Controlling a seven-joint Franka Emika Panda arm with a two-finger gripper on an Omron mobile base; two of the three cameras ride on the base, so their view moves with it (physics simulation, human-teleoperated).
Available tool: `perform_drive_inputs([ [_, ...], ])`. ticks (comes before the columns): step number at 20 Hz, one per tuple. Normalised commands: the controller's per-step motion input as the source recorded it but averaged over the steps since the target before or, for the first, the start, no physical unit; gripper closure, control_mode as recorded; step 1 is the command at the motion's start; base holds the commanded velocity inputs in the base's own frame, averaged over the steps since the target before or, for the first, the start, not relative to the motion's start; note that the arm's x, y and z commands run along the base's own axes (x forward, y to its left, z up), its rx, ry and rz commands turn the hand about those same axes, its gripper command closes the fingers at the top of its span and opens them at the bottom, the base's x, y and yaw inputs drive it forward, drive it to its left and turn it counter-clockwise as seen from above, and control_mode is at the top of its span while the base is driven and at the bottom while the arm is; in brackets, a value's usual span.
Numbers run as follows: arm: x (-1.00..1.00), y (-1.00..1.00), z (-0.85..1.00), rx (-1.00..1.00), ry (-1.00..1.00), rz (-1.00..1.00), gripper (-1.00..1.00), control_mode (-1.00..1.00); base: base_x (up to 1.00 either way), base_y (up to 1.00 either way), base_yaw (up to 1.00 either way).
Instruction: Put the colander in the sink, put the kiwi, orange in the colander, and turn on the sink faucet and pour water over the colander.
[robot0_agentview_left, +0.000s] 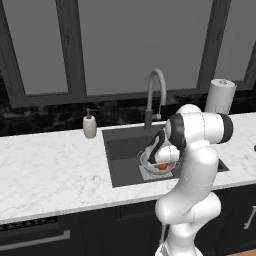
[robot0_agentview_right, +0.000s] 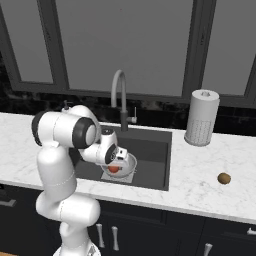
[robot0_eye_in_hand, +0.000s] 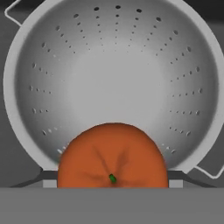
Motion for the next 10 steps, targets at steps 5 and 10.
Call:
perform_drive_inputs([
  [5,0.20,0.00,-0.01,0.00,0.00,-0.02,1.00,-1.00,0.00,0.00,0.00],
  [10,0.21,0.00,-0.03,0.00,0.00,0.00,1.00,-1.00,0.00,0.00,0.00],
])
